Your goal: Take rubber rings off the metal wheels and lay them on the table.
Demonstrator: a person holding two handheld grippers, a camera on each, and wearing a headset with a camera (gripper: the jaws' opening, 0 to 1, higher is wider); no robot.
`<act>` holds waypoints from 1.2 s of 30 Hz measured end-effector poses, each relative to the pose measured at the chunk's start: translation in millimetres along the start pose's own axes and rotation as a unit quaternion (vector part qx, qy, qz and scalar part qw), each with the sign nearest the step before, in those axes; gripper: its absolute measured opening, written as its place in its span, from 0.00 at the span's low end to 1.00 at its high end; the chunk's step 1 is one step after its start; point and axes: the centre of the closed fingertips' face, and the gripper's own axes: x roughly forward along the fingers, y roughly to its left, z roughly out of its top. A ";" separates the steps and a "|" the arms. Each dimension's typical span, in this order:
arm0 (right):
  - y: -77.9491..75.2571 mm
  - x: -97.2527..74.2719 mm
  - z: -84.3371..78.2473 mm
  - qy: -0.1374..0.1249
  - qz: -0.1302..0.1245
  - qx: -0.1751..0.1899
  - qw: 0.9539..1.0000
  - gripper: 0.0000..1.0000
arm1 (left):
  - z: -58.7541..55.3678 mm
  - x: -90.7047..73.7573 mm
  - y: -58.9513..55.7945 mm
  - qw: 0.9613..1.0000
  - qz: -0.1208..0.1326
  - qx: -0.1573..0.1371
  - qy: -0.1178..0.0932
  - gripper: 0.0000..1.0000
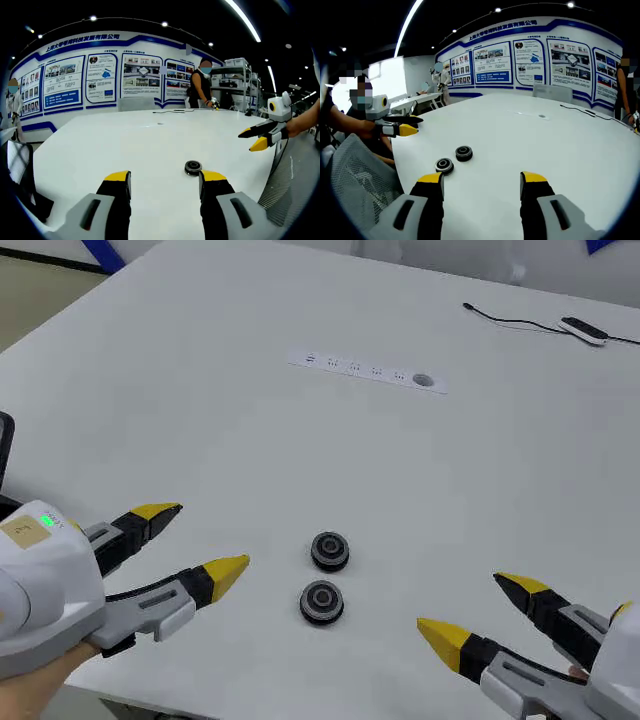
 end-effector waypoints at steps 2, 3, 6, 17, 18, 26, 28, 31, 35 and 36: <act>-0.1 -0.2 -1.0 0.001 0.000 -0.001 1.000 0.63 | -0.4 -0.2 0.1 1.000 0.000 -0.001 0.000 0.56; -0.3 -0.3 -1.8 0.002 0.000 -0.002 1.000 0.63 | -0.3 -0.5 0.0 1.000 0.000 -0.001 0.000 0.56; -1.1 -0.4 -3.1 0.003 -0.001 0.001 1.000 0.63 | -2.1 -0.6 0.1 1.000 0.000 0.000 0.003 0.56; -1.2 0.6 -3.7 0.005 0.000 0.003 1.000 0.63 | -2.8 1.2 1.3 1.000 0.000 -0.003 0.003 0.56; -0.9 0.5 -3.7 0.005 0.000 0.005 1.000 0.63 | -2.5 1.6 0.4 1.000 -0.002 -0.001 0.003 0.56; 2.2 1.8 -5.2 0.005 0.005 0.015 1.000 0.62 | -5.0 8.0 -9.3 1.000 -0.018 0.001 0.010 0.55; 3.1 2.1 -6.3 0.006 0.007 0.019 1.000 0.61 | -5.4 10.0 -13.1 1.000 -0.024 0.004 0.013 0.55; 2.6 2.9 -8.3 0.008 0.007 0.023 1.000 0.61 | -5.1 13.5 -18.7 0.999 -0.035 0.009 0.016 0.55; 1.1 3.2 -9.1 0.007 0.006 0.029 1.000 0.60 | -5.9 18.9 -25.7 0.998 -0.050 0.018 0.022 0.54; 0.9 3.2 -9.0 0.006 0.006 0.032 0.999 0.60 | -6.0 19.9 -27.3 0.998 -0.052 0.019 0.023 0.54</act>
